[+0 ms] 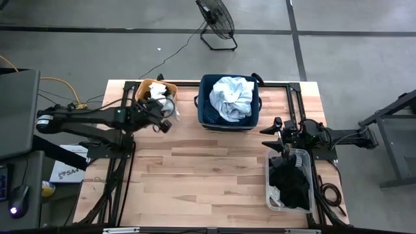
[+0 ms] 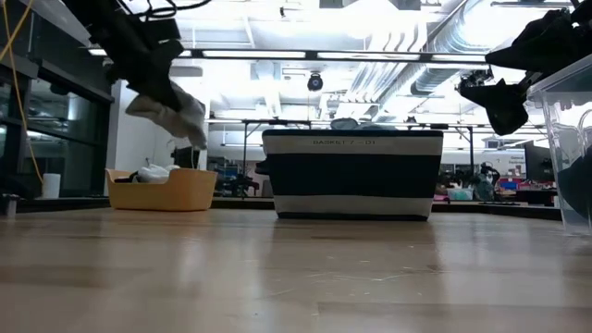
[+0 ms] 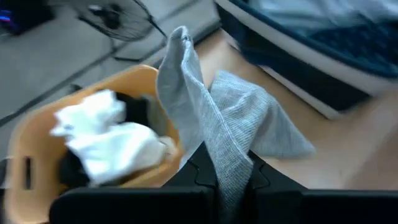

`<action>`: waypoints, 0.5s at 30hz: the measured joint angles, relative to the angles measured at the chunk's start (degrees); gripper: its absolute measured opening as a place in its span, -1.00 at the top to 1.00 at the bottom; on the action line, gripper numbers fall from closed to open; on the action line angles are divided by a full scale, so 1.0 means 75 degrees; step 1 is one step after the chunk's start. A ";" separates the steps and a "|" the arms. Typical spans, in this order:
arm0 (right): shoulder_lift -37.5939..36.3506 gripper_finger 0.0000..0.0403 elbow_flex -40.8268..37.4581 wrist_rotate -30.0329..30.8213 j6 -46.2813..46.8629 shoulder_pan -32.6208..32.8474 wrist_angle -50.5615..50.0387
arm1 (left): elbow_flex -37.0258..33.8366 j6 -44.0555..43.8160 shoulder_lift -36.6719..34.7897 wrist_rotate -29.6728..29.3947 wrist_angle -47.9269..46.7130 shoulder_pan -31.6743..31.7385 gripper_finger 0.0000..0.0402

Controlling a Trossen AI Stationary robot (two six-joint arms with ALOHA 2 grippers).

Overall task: Pick & Place Cloths
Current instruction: Put the gray sock into the yellow bin

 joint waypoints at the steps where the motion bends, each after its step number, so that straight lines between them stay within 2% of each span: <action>1: 0.0000 -0.37 0.0002 0.0000 0.0001 0.0001 0.0000 | 0.0000 0.0015 -0.0083 -0.0107 0.0002 0.0132 0.96; 9: 0.0000 -0.37 -0.0001 0.0000 0.0000 -0.0001 0.0004 | 0.0003 -0.0270 -0.0281 -0.0409 -0.0655 0.1919 0.96; 15: 0.0000 -0.37 0.0002 0.0000 0.0001 0.0001 0.0006 | 0.0003 -0.0347 0.0267 -0.0373 -0.0826 0.3220 0.96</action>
